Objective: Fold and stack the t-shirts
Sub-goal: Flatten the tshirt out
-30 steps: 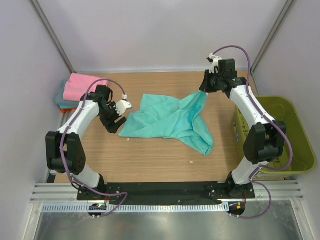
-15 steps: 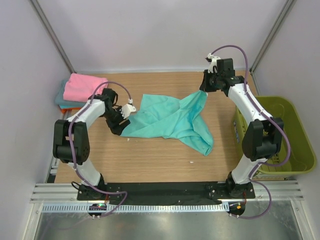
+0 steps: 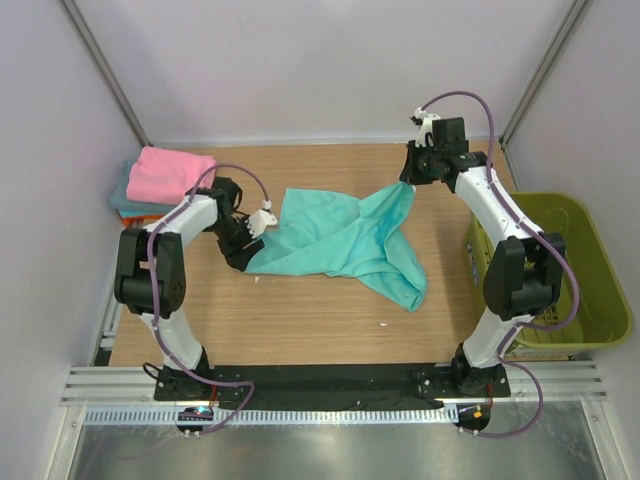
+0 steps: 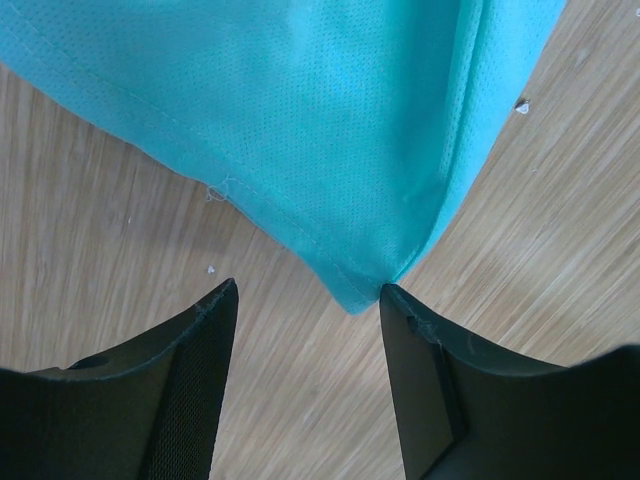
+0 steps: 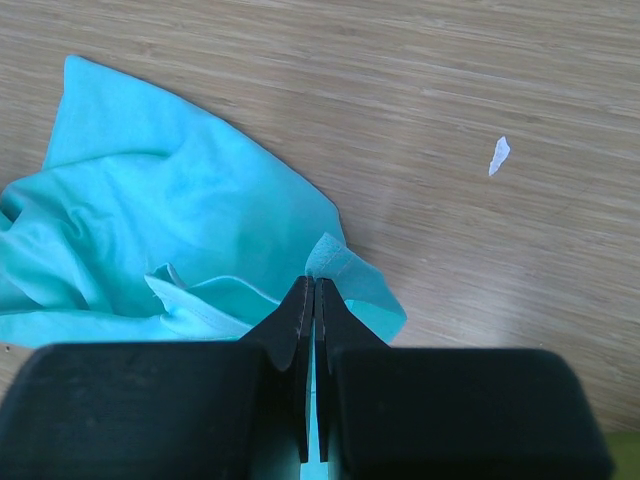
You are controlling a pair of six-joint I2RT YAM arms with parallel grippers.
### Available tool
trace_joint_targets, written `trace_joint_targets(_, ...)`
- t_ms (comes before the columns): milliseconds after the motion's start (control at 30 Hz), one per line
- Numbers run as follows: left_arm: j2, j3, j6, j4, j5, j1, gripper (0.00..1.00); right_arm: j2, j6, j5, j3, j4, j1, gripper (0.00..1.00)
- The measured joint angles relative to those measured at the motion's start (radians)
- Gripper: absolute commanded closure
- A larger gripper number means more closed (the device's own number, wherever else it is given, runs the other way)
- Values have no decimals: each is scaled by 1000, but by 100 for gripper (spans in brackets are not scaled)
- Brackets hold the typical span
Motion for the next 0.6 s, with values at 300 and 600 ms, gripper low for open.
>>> trace_joint_targets(300, 18, 6, 11, -42, 0, -22, 41, 23, 0, 2, 18, 2, 0, 99)
trace_joint_targets(600, 20, 0, 30, -71, -3, -23, 42, 23, 0, 2, 18, 7, 0, 99)
